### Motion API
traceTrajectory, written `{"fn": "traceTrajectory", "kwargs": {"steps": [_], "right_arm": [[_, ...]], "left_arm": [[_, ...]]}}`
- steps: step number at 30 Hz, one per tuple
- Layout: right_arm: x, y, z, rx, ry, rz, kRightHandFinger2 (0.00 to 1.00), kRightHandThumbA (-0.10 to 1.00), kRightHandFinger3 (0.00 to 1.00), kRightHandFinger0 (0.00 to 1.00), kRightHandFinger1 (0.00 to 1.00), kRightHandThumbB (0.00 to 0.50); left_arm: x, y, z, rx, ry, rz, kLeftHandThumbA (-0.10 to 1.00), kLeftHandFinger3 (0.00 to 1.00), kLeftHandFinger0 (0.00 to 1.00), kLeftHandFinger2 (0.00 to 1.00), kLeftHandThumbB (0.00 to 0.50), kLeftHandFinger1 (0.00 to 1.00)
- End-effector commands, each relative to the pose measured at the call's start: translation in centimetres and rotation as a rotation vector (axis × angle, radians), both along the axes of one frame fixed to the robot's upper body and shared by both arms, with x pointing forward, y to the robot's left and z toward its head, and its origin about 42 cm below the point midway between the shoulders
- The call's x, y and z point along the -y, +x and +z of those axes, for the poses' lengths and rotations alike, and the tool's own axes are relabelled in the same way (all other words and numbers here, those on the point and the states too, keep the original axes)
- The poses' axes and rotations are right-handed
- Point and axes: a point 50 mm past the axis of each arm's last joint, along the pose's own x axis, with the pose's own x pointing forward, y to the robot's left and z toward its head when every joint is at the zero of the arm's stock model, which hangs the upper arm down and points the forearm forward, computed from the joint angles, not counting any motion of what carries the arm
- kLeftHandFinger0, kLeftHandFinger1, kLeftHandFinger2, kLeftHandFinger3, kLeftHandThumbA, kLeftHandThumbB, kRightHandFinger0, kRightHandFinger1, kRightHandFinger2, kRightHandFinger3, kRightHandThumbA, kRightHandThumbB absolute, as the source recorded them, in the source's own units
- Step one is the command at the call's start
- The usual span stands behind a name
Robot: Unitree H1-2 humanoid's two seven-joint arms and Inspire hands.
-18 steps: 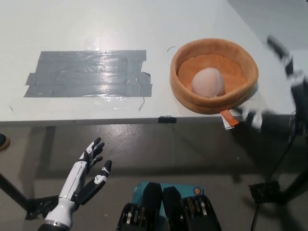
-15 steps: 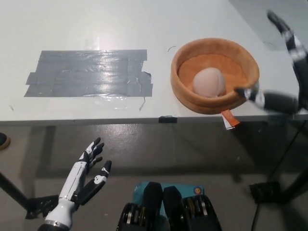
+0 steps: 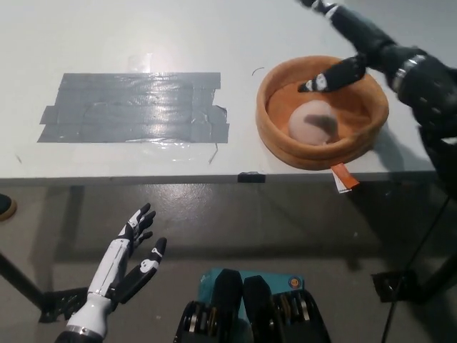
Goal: An emotional support dumpling is kept in a soft plate infront in the middle of the desk infront of the robot. The robot extends its right arm to pick up the dumpling and hands it to a person
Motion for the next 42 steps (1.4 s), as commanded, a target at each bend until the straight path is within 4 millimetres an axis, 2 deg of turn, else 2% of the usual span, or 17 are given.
{"fn": "traceTrajectory", "kwargs": {"steps": [1,4,6,10,16,21,22,30,37,42], "right_arm": [[-1.1,1.8,0.9,-0.070,-0.047,-0.021,1.00,0.94,1.00,1.00,1.00,0.359],[-1.6,2.1,-0.3,-0.100,-0.085,-0.024,1.00,0.96,1.00,1.00,1.00,0.324],[-1.8,2.2,-0.9,-0.127,-0.131,-0.026,1.00,1.00,1.00,1.00,1.00,0.337],[-1.9,2.3,-1.8,-0.153,-0.152,-0.038,1.00,1.00,1.00,1.00,1.00,0.385],[-1.4,2.1,-3.5,-0.187,-0.167,-0.050,1.00,0.98,1.00,1.00,1.00,0.411],[-0.6,2.1,-3.8,-0.194,-0.175,-0.058,1.00,0.95,1.00,1.00,1.00,0.404],[-0.5,2.1,-3.9,-0.195,-0.178,-0.059,1.00,0.96,1.00,1.00,1.00,0.413],[0.2,1.9,-4.1,-0.202,-0.225,-0.072,1.00,0.96,1.00,1.00,1.00,0.390],[0.3,2.1,-4.6,-0.260,-0.239,-0.075,1.00,0.95,1.00,1.00,1.00,0.393],[0.6,2.5,-5.0,-0.324,-0.254,-0.068,1.00,0.93,1.00,1.00,1.00,0.371]], "left_arm": [[0.2,0.8,1.7,0.083,0.018,-0.032,0.63,1.00,0.98,1.00,0.292,1.00],[0.1,0.9,1.9,0.083,0.017,-0.033,0.63,1.00,0.98,1.00,0.293,1.00],[0.1,0.9,2.0,0.085,0.011,-0.037,0.62,1.00,0.96,1.00,0.290,1.00],[0.1,0.9,2.0,0.080,0.014,-0.039,0.63,1.00,0.96,1.00,0.289,1.00],[0.1,0.9,2.0,0.083,0.022,-0.042,0.63,1.00,0.96,1.00,0.289,1.00],[0.1,1.0,2.1,0.083,0.023,-0.039,0.63,1.00,0.96,1.00,0.291,1.00],[0.1,1.0,2.1,0.081,0.024,-0.039,0.64,1.00,0.97,1.00,0.294,1.00],[0.1,1.2,2.2,0.082,0.021,-0.041,0.63,1.00,0.98,1.00,0.287,1.00],[0.1,1.4,2.3,0.083,0.024,-0.045,0.64,1.00,0.97,1.00,0.293,1.00],[0.1,1.6,2.4,0.091,0.028,-0.049,0.64,1.00,0.97,1.00,0.291,1.00]]}}
